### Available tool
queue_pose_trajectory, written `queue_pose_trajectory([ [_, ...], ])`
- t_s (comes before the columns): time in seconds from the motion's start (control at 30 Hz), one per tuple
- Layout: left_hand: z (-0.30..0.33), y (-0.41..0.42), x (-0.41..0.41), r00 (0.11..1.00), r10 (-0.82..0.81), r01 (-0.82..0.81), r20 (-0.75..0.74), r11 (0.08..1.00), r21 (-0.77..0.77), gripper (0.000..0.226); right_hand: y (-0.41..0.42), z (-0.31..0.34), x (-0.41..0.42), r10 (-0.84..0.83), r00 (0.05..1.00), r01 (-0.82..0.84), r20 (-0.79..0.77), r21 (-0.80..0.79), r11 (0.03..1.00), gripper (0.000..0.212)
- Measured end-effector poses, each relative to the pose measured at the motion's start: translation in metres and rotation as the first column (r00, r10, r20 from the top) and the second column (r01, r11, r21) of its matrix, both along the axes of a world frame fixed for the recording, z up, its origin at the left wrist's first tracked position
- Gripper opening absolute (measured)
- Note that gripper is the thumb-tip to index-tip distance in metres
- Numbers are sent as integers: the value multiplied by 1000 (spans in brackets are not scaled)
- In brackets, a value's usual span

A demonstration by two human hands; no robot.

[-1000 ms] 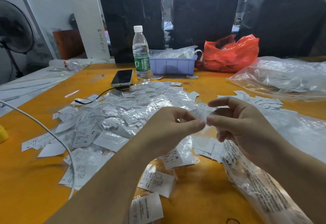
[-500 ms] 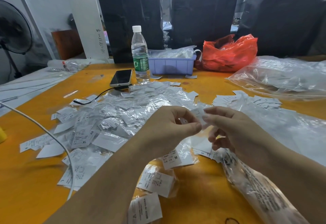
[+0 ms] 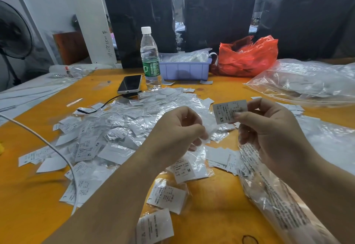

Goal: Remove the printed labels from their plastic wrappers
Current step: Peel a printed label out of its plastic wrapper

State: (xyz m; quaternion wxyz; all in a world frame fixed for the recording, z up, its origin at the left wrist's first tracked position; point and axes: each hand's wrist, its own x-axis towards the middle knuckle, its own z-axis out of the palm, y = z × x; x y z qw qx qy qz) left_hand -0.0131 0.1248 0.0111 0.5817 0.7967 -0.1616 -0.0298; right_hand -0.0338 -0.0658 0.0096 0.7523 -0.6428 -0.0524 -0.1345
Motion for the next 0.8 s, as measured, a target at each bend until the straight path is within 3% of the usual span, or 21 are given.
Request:
queue_pose_trajectory([
  [0.17,-2,0,2,1000,-9,9,10,1000,9,8,-1,1,-1,24,999,-25,40,19,999,30],
  [0.33,-2,-1,0,1000,-20,20,15,1000,7,7,0,-1,-5,13,996,-3,89,-109,994,12],
  [0.53,-1,0,-1,999,-32,32,30,999,-3,4,4,-1,-8,-12,988,47,155,-226,973,23],
  [0.8,-1,0,0,999,-20,20,30,1000,12,10,2,-2,-7,22,990,16,142,-260,965,31],
])
